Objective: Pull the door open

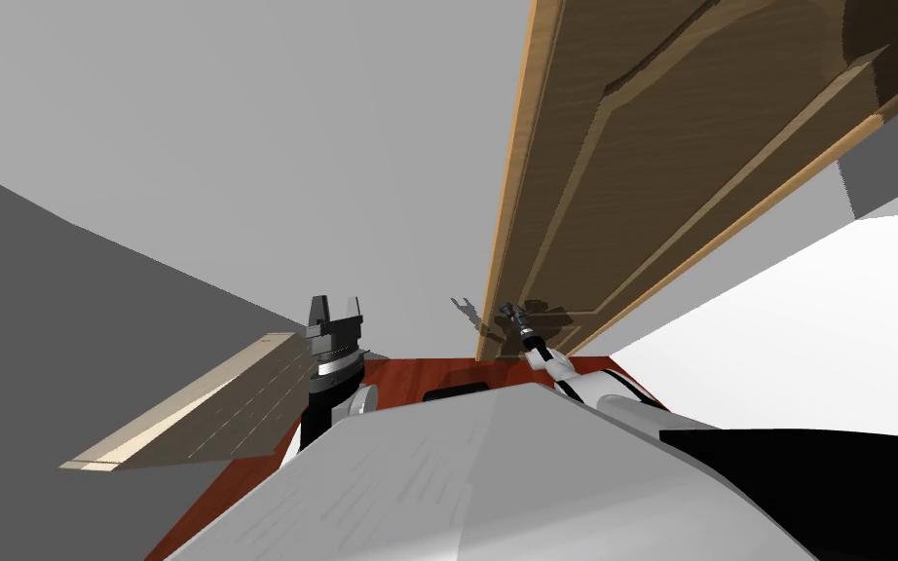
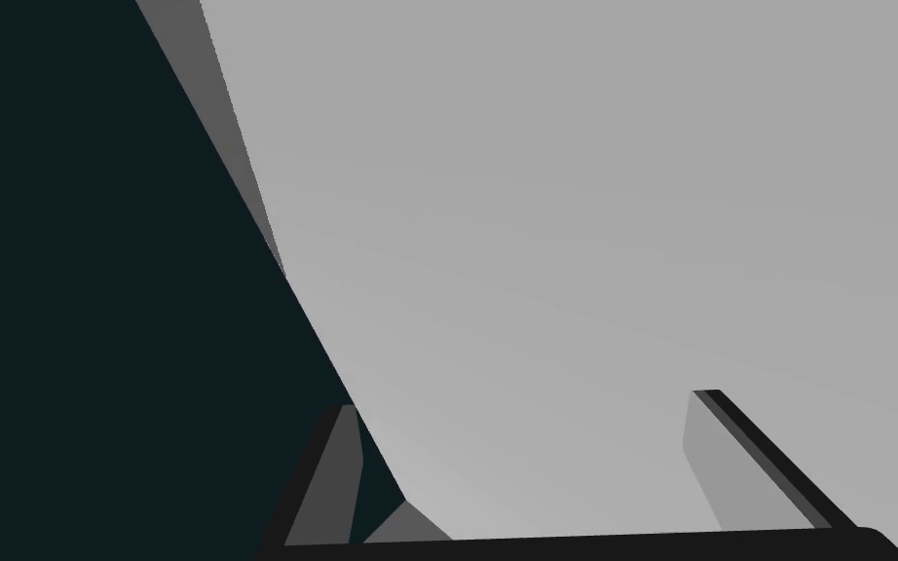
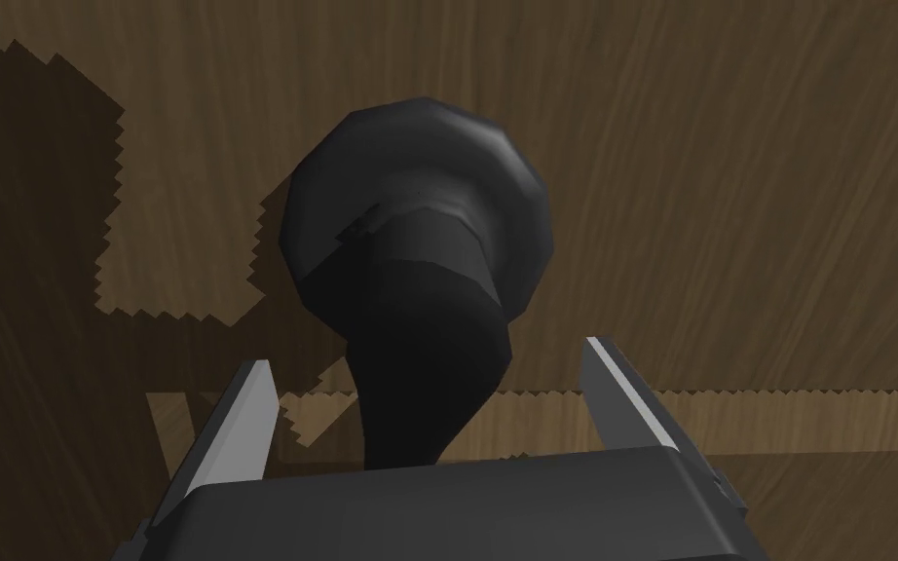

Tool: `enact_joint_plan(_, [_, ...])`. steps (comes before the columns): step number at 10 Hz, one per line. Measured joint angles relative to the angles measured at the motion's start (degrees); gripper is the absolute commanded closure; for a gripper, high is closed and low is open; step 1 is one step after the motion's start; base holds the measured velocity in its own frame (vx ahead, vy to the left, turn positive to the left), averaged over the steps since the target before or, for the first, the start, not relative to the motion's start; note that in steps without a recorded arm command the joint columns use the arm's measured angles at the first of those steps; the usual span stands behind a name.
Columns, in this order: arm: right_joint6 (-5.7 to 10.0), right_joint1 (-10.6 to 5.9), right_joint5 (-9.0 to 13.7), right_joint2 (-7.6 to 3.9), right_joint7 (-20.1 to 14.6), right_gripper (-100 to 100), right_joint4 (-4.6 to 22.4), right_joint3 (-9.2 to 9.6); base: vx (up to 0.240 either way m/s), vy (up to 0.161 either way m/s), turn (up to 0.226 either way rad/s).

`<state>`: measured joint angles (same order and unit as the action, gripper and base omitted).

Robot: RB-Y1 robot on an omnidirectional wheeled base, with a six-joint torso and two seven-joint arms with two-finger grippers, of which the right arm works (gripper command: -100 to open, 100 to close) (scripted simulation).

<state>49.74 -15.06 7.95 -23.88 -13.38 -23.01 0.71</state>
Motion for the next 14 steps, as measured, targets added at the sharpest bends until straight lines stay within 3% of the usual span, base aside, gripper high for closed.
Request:
enact_joint_plan(5, [-0.21,0.10,0.0,0.00,-0.1,100,0.0,0.01,-0.002,0.001,-0.004])
enact_joint_plan(7, [-0.01,0.04,-0.1,-0.36,-0.4,100,-0.2,0.26,-0.145,-0.031,0.061])
enact_joint_plan(10, [1.96,-0.68,-1.0,-0.76,-2.0,100,2.1,1.66,-0.114,-0.046,0.038])
enact_joint_plan(12, [1.46,0.77,-1.5,-1.28,-2.7,100,-0.1,2.46,-0.178,-0.079,0.113])
enact_joint_plan(14, [2.83,0.59,-2.3,-2.01,-4.3,100,0.6,3.89,-0.158,-0.081,0.082])
